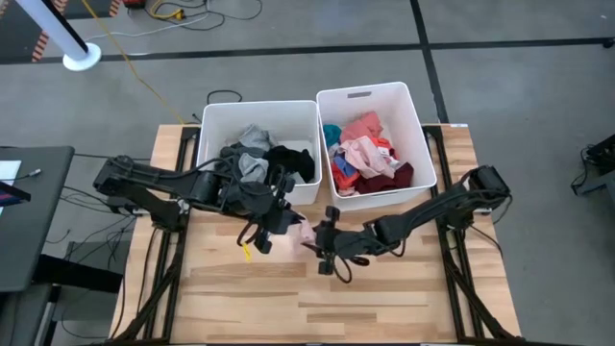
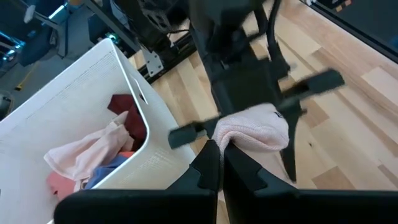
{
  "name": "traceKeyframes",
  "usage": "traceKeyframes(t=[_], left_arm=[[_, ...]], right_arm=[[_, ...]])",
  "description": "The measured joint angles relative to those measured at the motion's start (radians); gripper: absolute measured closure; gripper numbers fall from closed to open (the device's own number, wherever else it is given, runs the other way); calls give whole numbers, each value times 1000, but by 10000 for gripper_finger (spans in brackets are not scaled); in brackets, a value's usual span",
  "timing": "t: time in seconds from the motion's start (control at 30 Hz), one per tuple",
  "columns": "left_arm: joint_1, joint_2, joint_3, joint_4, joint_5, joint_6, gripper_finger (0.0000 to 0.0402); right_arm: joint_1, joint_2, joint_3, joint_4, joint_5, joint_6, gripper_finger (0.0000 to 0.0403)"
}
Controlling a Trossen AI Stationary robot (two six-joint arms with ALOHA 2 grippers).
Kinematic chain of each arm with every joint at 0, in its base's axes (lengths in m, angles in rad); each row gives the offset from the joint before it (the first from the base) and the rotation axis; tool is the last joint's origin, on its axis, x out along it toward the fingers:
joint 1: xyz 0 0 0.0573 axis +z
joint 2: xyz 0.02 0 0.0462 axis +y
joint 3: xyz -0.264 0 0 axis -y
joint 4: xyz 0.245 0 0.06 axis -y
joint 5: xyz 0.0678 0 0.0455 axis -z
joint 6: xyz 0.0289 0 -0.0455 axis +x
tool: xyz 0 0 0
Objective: Sort clothes
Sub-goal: Put the pink sock into the right white laundry organizer
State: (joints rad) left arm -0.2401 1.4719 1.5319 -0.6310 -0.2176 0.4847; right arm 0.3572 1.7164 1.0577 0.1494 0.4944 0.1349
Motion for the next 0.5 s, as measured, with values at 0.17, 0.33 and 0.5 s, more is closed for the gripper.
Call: traceKeyframes(t=[0.17, 0.33, 0.5], left_arm=[[0, -7, 0, 1, 0, 0, 401], [0, -13, 0, -26, -3, 0, 401], [0, -27, 0, -66, -41, 1, 401]], right_arm=[[-15, 18, 3, 42, 4, -1, 279], [-32, 19, 1, 42, 5, -13, 347], [-38, 18, 1, 44, 4, -52, 395]])
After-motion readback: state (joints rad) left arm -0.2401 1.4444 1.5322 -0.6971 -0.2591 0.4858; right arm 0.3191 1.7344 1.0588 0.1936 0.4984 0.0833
